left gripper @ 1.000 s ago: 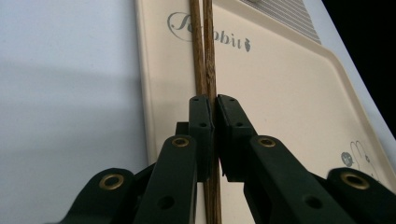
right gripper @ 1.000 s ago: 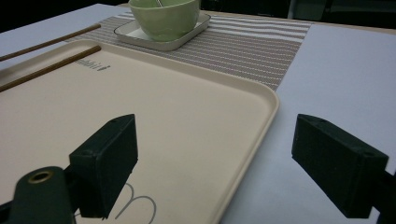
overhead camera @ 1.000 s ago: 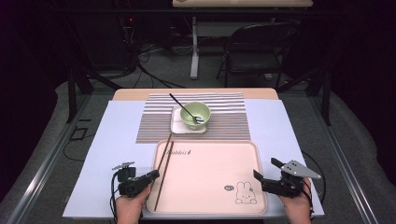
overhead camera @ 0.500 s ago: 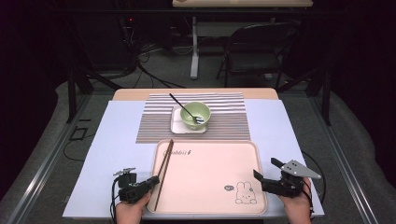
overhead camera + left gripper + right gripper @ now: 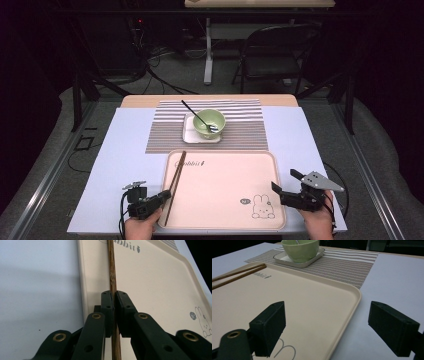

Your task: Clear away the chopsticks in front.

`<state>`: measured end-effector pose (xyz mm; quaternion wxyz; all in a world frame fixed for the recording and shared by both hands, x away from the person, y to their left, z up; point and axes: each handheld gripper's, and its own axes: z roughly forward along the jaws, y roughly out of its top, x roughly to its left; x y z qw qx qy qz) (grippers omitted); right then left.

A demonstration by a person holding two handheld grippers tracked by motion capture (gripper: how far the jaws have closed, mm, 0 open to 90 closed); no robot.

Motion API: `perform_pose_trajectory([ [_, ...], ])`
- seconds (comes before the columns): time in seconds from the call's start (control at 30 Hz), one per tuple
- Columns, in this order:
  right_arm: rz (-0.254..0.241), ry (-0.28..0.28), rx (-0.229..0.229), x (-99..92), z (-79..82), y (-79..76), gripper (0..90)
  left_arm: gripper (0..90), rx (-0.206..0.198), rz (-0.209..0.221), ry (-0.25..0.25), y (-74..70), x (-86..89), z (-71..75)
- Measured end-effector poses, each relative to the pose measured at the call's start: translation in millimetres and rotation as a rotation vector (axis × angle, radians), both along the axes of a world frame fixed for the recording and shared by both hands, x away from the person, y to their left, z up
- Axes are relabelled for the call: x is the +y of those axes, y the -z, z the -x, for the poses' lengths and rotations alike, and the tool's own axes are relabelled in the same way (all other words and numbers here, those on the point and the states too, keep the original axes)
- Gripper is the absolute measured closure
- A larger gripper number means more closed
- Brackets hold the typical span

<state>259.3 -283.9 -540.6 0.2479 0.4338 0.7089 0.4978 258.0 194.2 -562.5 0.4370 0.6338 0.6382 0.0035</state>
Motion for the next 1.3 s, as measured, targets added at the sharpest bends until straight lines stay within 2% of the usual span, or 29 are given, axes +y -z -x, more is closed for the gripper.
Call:
perform_pose_trajectory([
  [0.47,-0.001,-0.001,0.000,0.0,-0.2,0.1,14.0,82.4,0.009,0.008,0.012,3.6,-3.8,-2.1],
  [0.67,0.000,-0.002,0.001,0.1,-0.4,0.3,14.0,81.9,0.004,-0.009,0.022,2.9,-4.3,-1.7],
  [0.93,-0.002,-0.001,0.001,-0.1,-0.5,0.4,14.0,81.0,-0.019,-0.052,0.019,-0.1,-3.9,-0.9],
  [1.17,-0.002,-0.001,0.001,-0.2,-0.6,0.3,14.0,79.0,-0.029,-0.050,0.018,-1.7,-2.5,-0.7],
  [1.3,-0.003,-0.001,0.002,-0.1,-0.4,0.3,14.1,74.9,-0.043,-0.049,0.021,-3.0,-3.2,-0.5],
])
